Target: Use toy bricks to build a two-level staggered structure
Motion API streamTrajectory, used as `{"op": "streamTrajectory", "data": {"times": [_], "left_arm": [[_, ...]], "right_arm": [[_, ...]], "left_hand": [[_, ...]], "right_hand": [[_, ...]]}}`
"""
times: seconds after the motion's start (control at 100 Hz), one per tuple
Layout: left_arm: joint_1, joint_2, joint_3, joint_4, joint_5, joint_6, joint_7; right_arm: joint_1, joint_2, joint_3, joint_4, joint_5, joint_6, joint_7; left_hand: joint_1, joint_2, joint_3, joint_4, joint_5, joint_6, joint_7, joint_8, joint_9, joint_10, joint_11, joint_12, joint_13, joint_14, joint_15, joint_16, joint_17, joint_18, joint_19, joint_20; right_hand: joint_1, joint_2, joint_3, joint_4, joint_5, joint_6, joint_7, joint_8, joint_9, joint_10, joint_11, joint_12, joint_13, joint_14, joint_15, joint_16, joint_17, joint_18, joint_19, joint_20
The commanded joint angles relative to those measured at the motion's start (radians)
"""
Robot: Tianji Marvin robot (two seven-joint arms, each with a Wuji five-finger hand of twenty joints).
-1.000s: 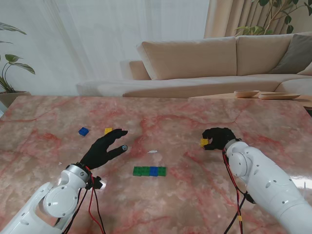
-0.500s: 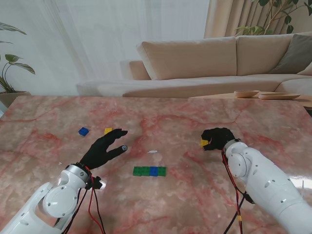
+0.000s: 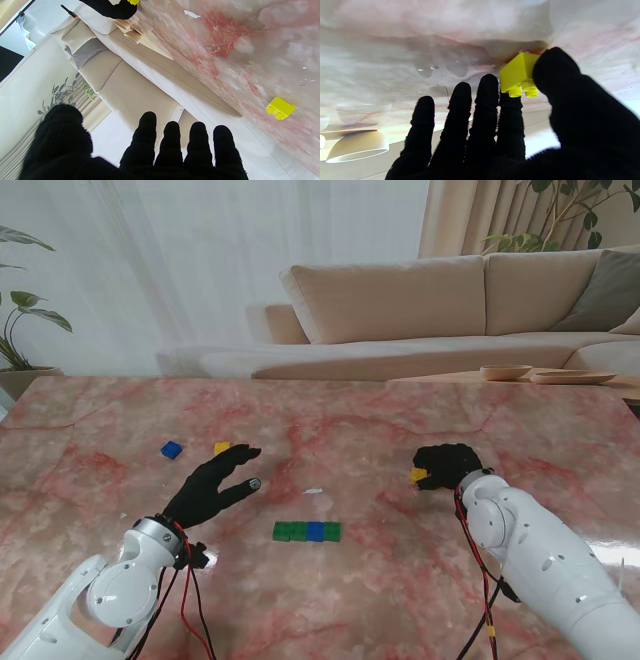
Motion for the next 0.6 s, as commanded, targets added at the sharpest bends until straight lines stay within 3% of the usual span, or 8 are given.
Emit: {"op": "streamTrajectory", "data": {"times": [0.0, 0.27, 0.59], "left_arm": [[0.004, 0.000, 0.003, 0.000, -0.002, -0.003, 0.003], [0.004, -0.002, 0.005, 0.000, -0.006, -0.002, 0.007], [0.007, -0.002, 0.007, 0.003, -0.012, 0.004, 0.004]], "right_arm": [[-0.031, 0.002, 0.004, -0.031, -0.011, 0.012, 0.017], [-0.129, 0.005, 0.083, -0.201, -0.058, 0.052, 0.045], [-0.258, -0.002, 0.113, -0.437, -0.090, 0.158, 0.072]], "left_hand": [[0.016, 0.034, -0.030, 0.003, 0.027, -0.029, -0.007, 0.012, -0.006, 0.000, -0.017, -0.002, -0.012, -0.023, -0.035, -0.009, -0.009, -0.008, -0.029, -0.018], [0.018, 0.035, -0.031, 0.001, 0.027, -0.028, -0.009, 0.012, -0.006, 0.000, -0.018, -0.001, -0.013, -0.022, -0.035, -0.008, -0.007, -0.004, -0.040, -0.019], [0.019, 0.035, -0.033, 0.000, 0.027, -0.028, -0.010, 0.012, -0.008, 0.000, -0.018, -0.001, -0.015, -0.024, -0.036, -0.008, -0.008, -0.002, -0.046, -0.018]], "right_hand": [[0.047, 0.001, 0.072, -0.030, 0.054, -0.091, 0.082, -0.006, 0.026, -0.007, -0.009, 0.019, 0.030, -0.009, 0.012, 0.007, 0.002, -0.005, 0.035, 0.036], [0.037, -0.001, 0.091, -0.037, 0.088, -0.092, 0.083, -0.034, 0.070, 0.004, -0.028, 0.023, 0.063, -0.002, 0.012, 0.010, 0.024, 0.004, 0.050, 0.042], [0.030, 0.006, 0.089, -0.037, 0.159, -0.085, 0.083, -0.050, 0.142, 0.022, -0.052, 0.043, 0.118, 0.016, 0.016, 0.025, 0.055, 0.024, 0.076, 0.053]]}}
